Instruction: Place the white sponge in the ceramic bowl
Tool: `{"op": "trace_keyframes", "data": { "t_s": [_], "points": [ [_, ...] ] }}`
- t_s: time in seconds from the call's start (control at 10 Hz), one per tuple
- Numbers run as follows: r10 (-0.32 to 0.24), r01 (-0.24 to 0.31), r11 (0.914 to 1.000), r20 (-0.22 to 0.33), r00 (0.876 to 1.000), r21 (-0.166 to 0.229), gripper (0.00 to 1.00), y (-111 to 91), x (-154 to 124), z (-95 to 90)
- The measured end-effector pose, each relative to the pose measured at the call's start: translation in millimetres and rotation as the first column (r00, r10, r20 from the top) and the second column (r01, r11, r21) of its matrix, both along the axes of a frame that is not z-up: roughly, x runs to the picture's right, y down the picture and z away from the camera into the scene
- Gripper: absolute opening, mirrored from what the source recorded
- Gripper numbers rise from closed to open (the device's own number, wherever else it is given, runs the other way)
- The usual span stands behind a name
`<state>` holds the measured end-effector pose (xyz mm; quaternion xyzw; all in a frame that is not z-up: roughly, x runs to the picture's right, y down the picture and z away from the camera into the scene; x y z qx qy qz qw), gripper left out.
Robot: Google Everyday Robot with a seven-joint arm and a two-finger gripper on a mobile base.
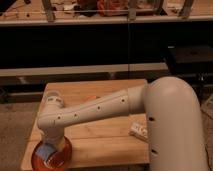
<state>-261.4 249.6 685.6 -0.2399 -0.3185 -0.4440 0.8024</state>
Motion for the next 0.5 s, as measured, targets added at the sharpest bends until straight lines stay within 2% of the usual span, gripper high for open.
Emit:
{"op": "trace_keyframes", "data": {
  "t_s": [0.2,0.5],
  "points": [
    [0.044,-0.044,0.9990,0.026,0.999,0.000,0.80,-12.1,2.6,-6.6],
    [0.079,-0.078,0.9969,-0.003,0.997,0.007,0.80,-18.5,7.7,-5.7]
  ]
}}
